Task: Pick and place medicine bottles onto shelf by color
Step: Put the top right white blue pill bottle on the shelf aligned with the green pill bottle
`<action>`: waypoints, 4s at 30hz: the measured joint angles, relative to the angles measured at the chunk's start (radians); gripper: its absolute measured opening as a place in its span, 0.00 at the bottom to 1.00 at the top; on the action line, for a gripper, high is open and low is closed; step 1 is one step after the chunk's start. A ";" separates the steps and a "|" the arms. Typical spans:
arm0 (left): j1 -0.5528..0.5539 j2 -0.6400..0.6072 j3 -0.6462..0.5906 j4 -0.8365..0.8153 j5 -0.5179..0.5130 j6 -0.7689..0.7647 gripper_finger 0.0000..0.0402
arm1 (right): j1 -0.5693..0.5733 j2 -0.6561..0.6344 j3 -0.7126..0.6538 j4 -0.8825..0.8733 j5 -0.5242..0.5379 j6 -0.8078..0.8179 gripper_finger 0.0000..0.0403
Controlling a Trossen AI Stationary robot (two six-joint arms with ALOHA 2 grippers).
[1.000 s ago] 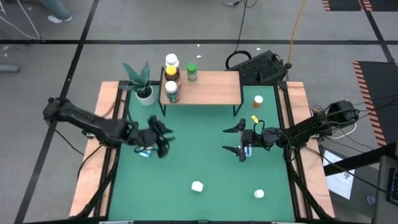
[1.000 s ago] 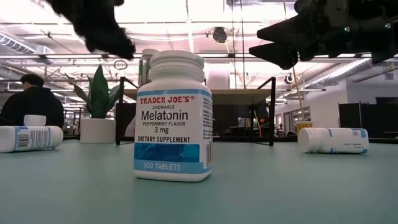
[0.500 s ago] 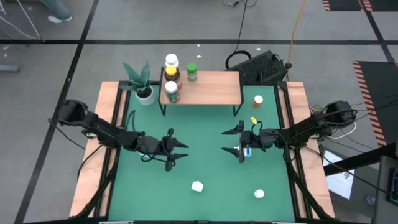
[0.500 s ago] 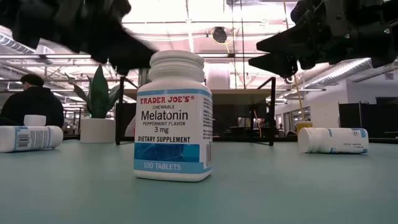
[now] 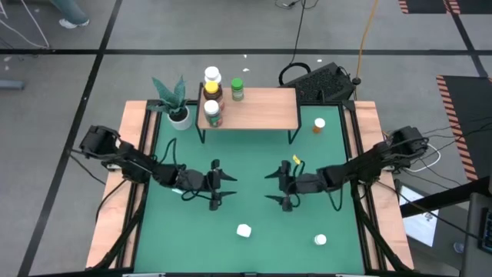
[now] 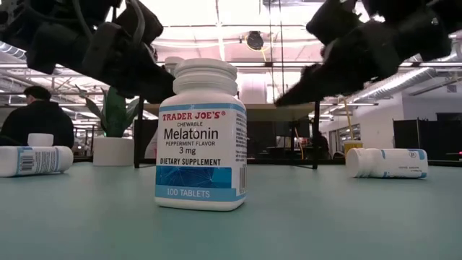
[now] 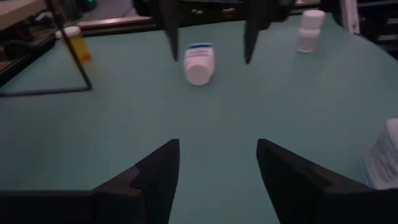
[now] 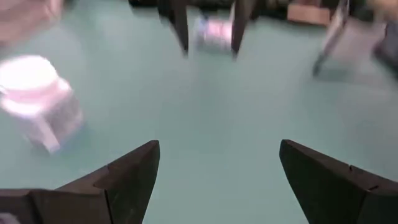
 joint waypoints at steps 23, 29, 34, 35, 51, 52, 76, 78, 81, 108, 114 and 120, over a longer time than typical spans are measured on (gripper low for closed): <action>0.073 0.000 -0.001 0.005 0.000 -0.005 0.51 | 0.004 -0.403 0.039 -1.089 -0.060 0.337 0.81; 0.074 0.000 -0.001 0.002 -0.001 -0.003 0.50 | 0.003 -0.410 0.039 -1.109 -0.239 0.395 0.81; 0.074 0.000 -0.001 0.002 -0.001 0.035 0.51 | 0.003 -0.407 -0.034 -0.991 -0.210 0.379 0.81; 0.074 0.000 -0.001 0.001 -0.001 0.043 0.51 | 0.002 -0.407 -0.055 -0.962 -0.211 0.374 0.81; 0.101 0.000 -0.001 0.002 0.001 0.076 0.50 | -0.002 -0.407 -0.250 -0.680 -0.096 0.422 0.74; 0.105 0.000 -0.001 0.002 0.001 0.073 0.50 | -0.002 -0.407 -0.252 -0.666 -0.075 0.421 0.71; 0.135 0.000 -0.001 0.179 -0.008 -0.190 0.71 | 0.000 -0.224 -0.195 0.068 0.346 -0.085 0.55; 0.138 0.000 -0.001 0.181 -0.008 -0.194 0.72 | 0.001 -0.150 -0.140 0.082 0.363 -0.133 0.55; 0.135 0.000 -0.001 0.181 -0.008 -0.190 0.72 | 0.001 -0.043 -0.065 0.137 0.424 -0.210 0.55; 0.134 0.000 -0.001 0.178 -0.008 -0.293 0.72 | 0.000 0.326 0.060 0.532 0.575 -0.682 0.56; 0.134 0.000 -0.001 0.181 -0.031 -0.296 0.72 | 0.000 0.346 0.089 0.518 0.579 -0.740 0.56; 0.137 0.000 0.002 0.197 -0.088 -0.283 0.73 | 0.000 0.346 0.105 0.500 0.567 -0.775 0.56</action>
